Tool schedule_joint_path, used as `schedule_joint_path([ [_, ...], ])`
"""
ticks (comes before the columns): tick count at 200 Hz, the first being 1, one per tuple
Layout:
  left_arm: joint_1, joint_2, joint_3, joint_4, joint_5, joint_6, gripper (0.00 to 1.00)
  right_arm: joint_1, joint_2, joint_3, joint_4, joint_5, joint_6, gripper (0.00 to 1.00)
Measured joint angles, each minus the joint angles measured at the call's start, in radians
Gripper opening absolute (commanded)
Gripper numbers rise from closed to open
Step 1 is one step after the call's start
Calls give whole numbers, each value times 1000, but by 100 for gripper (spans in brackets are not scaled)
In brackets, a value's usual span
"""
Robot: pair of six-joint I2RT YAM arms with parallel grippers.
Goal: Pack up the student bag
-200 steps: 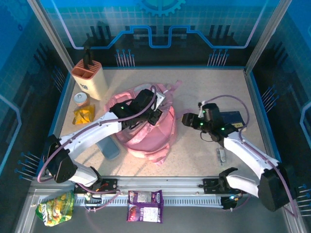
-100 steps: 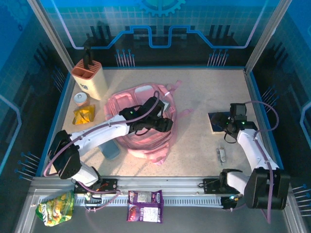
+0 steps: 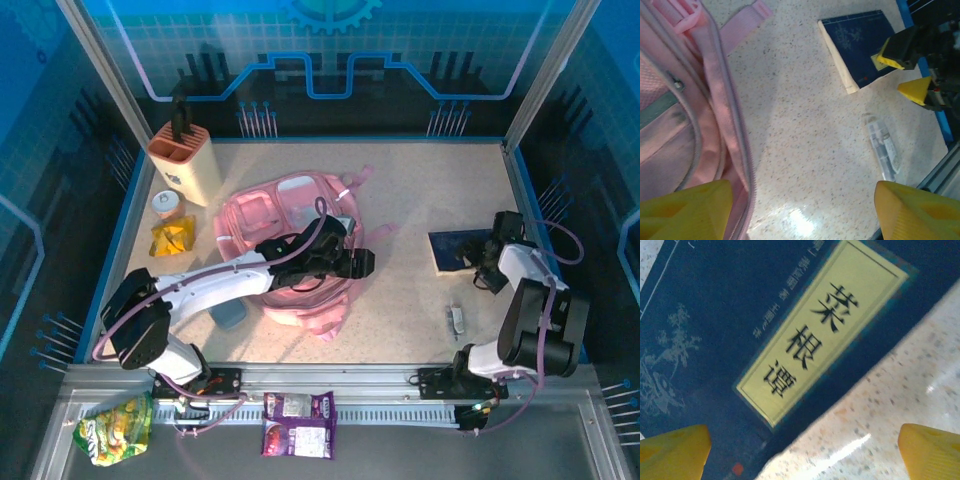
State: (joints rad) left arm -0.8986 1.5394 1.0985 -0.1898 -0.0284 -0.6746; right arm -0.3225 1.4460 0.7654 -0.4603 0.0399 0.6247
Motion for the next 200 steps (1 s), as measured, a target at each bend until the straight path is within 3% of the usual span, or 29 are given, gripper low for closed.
schedule_joint_path([
  [51,-13,39,15,12,0,-8,81,-13,123,81,45,-56,19,84],
  [97,-13,41,33,11,0,-8,84,-5,229,179,43,-116,-6,66],
  [155,-13,42,45,8,-2,-8,86,114,326,313,-18,-118,-90,49],
  [184,-13,42,45,7,-11,-8,86,168,369,373,-76,-102,-134,45],
  [200,-13,41,45,5,-18,-8,87,177,369,375,-95,-87,-142,53],
])
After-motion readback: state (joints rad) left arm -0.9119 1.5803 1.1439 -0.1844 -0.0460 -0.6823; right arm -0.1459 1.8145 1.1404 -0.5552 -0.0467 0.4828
